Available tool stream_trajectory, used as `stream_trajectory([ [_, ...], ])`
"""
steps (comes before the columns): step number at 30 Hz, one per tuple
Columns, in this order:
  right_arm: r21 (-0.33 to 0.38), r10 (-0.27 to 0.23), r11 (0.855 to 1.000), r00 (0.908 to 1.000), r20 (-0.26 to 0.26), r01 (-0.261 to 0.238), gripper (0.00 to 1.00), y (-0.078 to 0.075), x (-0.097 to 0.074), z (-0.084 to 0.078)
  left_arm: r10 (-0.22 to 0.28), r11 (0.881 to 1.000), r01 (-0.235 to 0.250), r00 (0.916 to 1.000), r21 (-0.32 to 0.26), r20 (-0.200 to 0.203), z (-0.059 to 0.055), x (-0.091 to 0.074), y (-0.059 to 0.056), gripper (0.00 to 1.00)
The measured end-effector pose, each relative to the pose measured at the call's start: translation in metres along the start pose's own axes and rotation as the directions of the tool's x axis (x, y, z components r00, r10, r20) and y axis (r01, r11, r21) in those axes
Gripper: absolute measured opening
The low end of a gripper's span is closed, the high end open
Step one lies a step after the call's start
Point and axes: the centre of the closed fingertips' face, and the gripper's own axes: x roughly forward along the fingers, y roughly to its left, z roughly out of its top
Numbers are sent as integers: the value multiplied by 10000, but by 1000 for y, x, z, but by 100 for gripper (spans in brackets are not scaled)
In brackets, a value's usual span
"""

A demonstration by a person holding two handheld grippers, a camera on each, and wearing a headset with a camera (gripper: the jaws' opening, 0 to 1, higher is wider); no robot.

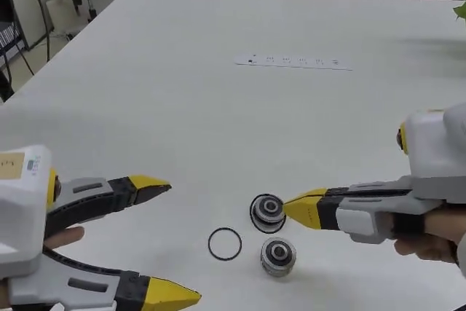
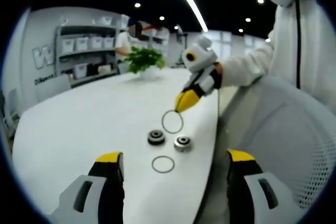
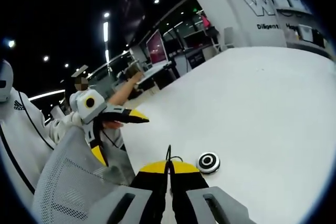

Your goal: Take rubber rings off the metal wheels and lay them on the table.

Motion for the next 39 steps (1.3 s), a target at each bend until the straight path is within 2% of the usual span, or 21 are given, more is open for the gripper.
stream_trajectory([
  [10,310,310,9990,9994,156,-315,0,9,13,9,-151,9999,151,9999,24,-35,-1,5,-4,81],
  [25,368,713,9969,9961,-520,-694,0,15,50,7,-21,10000,21,10000,-79,53,0,6,1,81],
  [30,525,720,9963,9952,-666,-685,0,11,56,-3,-36,9998,37,10000,-171,63,-1,6,1,81],
  [33,1004,683,9931,9942,-825,-599,0,5,57,-17,22,9998,-21,10000,-191,6,-3,6,2,80],
  [39,1209,677,9912,9915,-1111,-542,0,2,62,-29,41,9990,-33,9999,-442,164,-1,5,2,80],
])
